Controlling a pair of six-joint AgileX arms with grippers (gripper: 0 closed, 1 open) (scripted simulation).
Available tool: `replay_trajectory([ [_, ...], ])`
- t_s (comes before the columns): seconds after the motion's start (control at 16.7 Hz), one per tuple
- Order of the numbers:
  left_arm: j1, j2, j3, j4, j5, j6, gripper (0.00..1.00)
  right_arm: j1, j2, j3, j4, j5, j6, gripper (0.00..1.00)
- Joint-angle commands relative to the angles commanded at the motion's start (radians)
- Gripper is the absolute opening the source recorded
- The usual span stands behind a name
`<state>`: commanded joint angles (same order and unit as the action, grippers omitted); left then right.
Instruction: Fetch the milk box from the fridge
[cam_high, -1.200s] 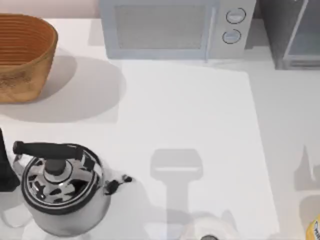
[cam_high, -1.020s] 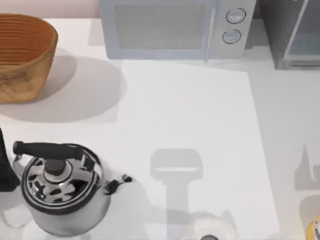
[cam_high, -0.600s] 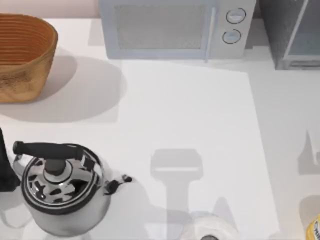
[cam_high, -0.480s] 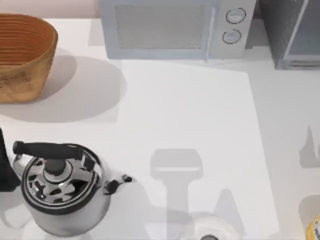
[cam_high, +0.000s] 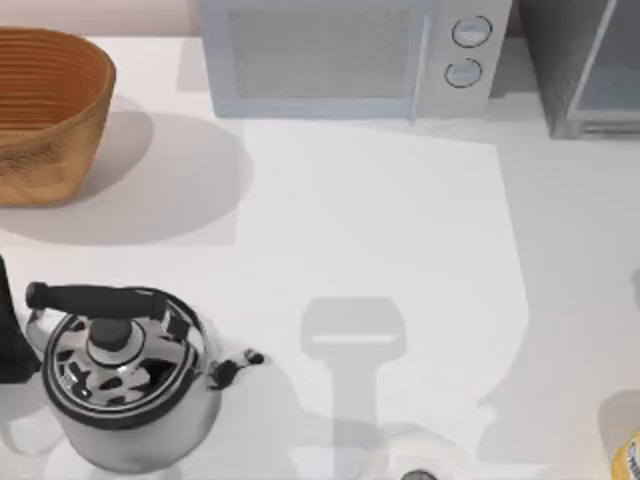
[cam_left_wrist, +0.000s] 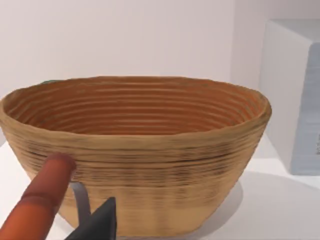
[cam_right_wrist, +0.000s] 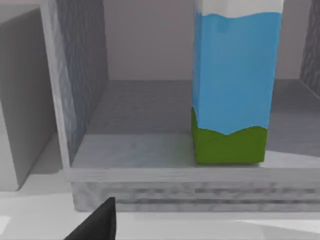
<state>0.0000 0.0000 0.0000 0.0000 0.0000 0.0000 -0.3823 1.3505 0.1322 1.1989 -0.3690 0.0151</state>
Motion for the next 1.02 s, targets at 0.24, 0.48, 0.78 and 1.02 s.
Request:
replay_trajectory([
  [0.24, 0.000, 0.000, 0.000, 0.000, 0.000, 0.000, 1.00, -0.088, 0.278, 0.031, 0.253, -0.086, 0.002, 1.00],
  [0.48, 0.000, 0.000, 0.000, 0.000, 0.000, 0.000, 1.00, -0.145, 0.428, 0.050, 0.405, -0.140, 0.003, 1.00],
  [0.78, 0.000, 0.000, 0.000, 0.000, 0.000, 0.000, 1.00, -0.151, 0.443, 0.052, 0.419, -0.145, 0.003, 1.00],
  [1.02, 0.000, 0.000, 0.000, 0.000, 0.000, 0.000, 1.00, -0.125, 0.468, 0.085, 0.387, -0.122, 0.001, 1.00],
])
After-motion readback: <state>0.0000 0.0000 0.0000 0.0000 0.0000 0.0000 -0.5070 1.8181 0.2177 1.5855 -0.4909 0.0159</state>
